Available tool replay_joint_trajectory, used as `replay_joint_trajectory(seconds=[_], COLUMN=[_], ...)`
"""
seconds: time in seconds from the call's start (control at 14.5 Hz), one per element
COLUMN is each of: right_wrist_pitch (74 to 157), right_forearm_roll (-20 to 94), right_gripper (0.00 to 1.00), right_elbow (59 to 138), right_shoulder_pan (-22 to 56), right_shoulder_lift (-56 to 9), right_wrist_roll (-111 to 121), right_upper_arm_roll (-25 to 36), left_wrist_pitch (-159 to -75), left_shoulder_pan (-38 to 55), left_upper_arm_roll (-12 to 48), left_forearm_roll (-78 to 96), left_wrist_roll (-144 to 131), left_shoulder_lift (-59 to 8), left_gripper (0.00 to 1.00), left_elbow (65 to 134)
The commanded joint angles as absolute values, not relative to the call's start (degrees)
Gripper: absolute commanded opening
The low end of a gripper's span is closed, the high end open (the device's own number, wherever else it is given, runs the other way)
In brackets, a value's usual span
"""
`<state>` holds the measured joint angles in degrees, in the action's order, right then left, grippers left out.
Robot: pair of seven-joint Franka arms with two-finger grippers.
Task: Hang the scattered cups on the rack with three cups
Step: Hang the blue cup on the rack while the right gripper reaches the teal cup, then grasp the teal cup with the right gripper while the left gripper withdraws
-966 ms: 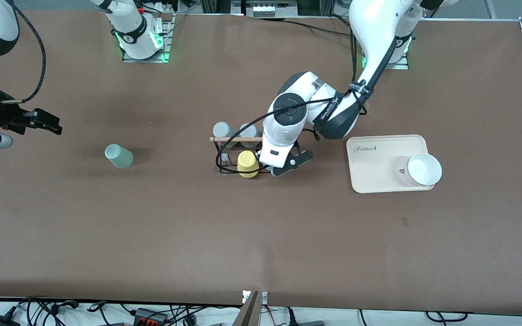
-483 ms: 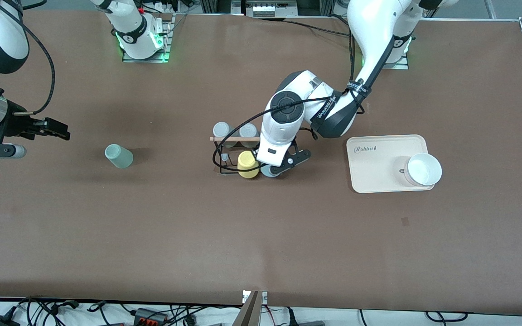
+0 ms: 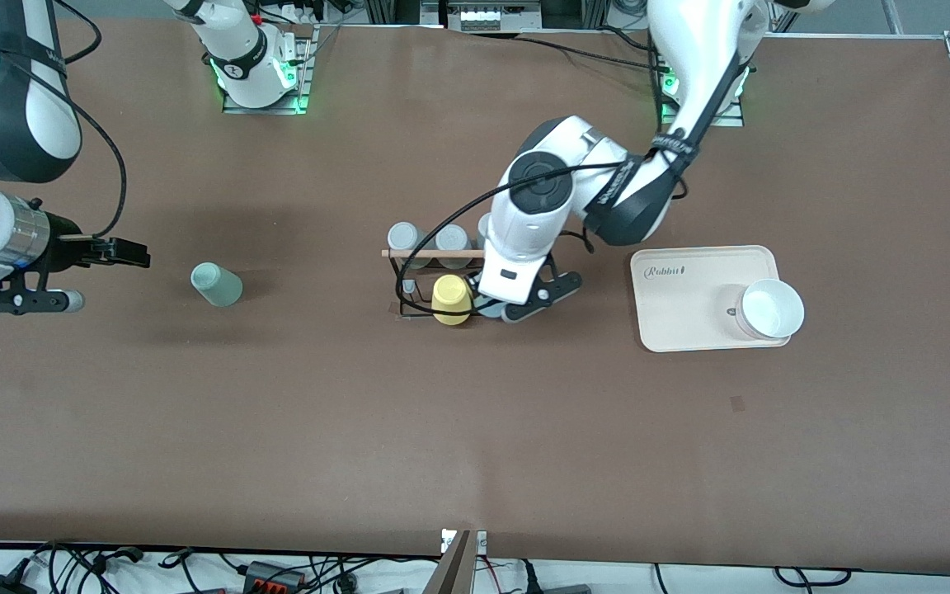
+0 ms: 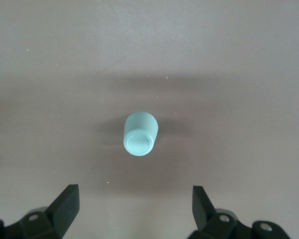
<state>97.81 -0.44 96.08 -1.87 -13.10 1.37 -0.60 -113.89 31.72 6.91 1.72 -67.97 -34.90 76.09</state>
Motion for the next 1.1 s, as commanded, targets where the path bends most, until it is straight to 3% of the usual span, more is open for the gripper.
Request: replay_joint_trajectory(seconds=[0.0, 0.14, 1.03], right_wrist_pitch=[97.5, 101.2, 133.6], right_forearm_roll=[-0.4, -0.9, -2.7], right_gripper=[1.00, 1.00, 1.00], right_elbow=[96.3, 99.3, 123.4], right_shoulder_pan=[-1.7, -1.7, -1.0], right_shoulder_lift=[-12.9, -13.1, -15.5], right_wrist_roll=[1.6, 1.5, -0.7], right_upper_arm_roll=[-0.9, -0.9, -1.0], left_wrist_pitch=[-109.7, -106.4, -92.9], left_shoulder_pan=[27.4, 23.2, -0.5], left_upper_arm_roll=[7.0, 7.4, 7.7], left_forearm_roll=[0.4, 0.4, 1.1], left_wrist_roll=[-63.3, -57.8, -17.5], left_shoulder_lift=[-28.8, -25.8, -14.2], left_gripper=[0.88, 1.00, 1.00], left_elbow=[77.0, 77.4, 80.1])
